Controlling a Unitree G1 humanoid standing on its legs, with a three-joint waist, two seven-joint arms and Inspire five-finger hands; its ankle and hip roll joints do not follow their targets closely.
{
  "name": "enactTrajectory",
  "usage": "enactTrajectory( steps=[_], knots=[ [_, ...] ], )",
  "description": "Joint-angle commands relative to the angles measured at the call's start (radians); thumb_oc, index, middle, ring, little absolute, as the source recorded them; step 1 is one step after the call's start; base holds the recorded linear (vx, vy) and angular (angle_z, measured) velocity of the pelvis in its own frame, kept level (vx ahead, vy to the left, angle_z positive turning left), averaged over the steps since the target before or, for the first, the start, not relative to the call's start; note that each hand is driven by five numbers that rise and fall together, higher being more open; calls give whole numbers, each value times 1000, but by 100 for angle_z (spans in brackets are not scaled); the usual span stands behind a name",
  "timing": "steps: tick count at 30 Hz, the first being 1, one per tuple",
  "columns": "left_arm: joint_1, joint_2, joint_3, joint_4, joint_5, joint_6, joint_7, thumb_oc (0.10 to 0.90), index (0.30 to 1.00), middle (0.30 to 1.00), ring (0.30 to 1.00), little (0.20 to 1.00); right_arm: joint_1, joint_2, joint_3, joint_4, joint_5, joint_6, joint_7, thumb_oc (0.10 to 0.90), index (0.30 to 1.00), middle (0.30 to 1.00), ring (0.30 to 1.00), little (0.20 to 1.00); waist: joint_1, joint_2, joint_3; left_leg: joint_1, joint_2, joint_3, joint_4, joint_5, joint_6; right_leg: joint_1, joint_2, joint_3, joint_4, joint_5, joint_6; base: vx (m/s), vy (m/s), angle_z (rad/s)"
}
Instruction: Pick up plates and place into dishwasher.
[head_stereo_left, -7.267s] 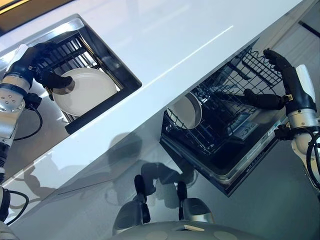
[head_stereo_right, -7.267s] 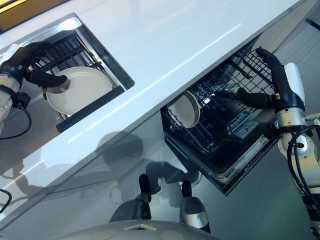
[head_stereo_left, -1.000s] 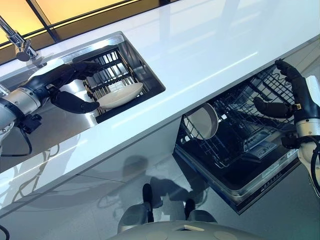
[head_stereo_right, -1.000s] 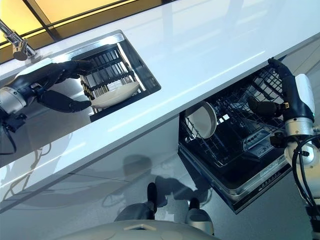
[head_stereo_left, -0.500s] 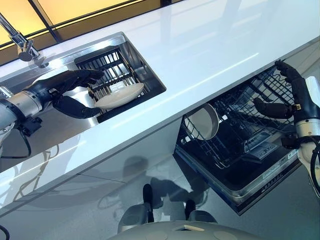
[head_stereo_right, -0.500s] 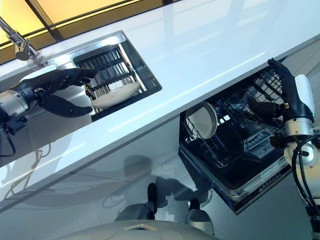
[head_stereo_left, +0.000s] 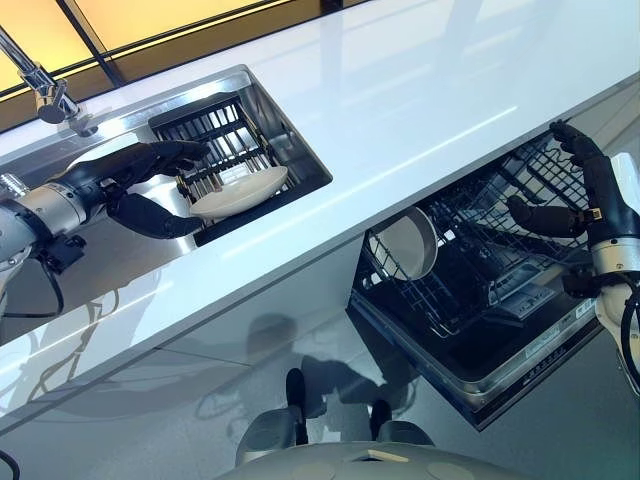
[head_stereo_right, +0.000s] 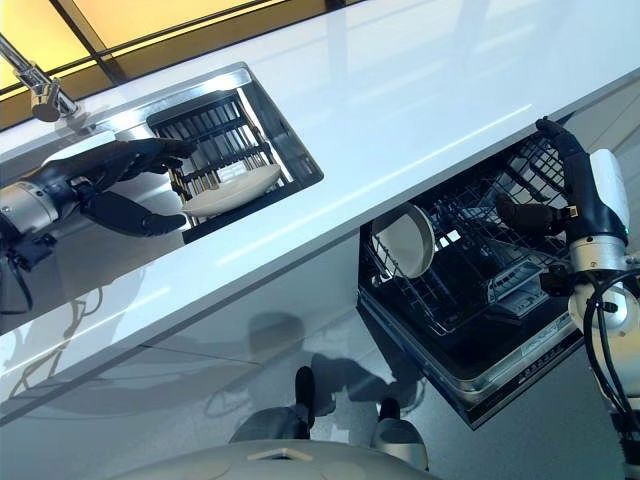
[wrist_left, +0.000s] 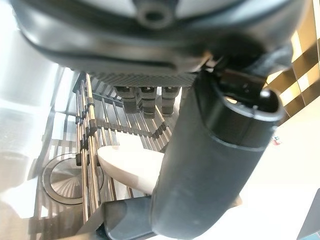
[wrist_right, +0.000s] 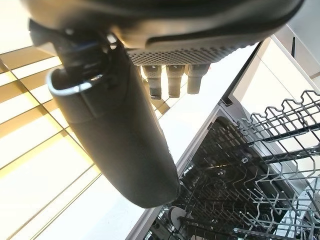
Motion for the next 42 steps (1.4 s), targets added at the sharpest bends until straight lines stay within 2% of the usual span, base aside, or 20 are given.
enactTrajectory(
  steps=[1,16,23,33,42],
  knots=[
    [-75,-3,43,85,11,-80,71,800,900,900,900,900,-62,-58,-29,-80,-4,-67,-48,800,900,900,900,900,-13,-20,-84,121,-33,19,2,-166,-21,-54,13,-12,15,67,61,0,0,0],
    [-153,-25,-41,252,-4,-140,97,800,900,900,900,900,-97,-71,9,-37,-6,-92,-55,800,900,900,900,900,-31,-19,-86,122,-32,32,2,-168,-20,-58,16,1,13,69,58,-2,3,-1],
    [-189,-22,-73,312,-28,-135,82,800,900,900,900,900,-93,-74,8,-34,-4,-95,-55,800,900,900,900,900,-41,-19,-91,121,-32,40,2,-168,-19,-61,19,9,11,70,60,0,0,0],
    [-245,-36,-128,364,-20,-162,106,800,900,900,900,900,-109,-79,25,-15,-6,-105,-53,800,900,900,900,900,-51,-19,-93,122,-34,46,2,-170,-18,-62,22,20,9,71,58,-3,1,-1],
    [-285,-71,-172,417,-12,-174,129,800,900,900,900,900,-112,-81,27,-7,-18,-109,-48,800,900,900,900,900,-67,-22,-91,124,-32,57,2,-173,-16,-69,25,34,8,73,57,-14,8,-5]
  ],
)
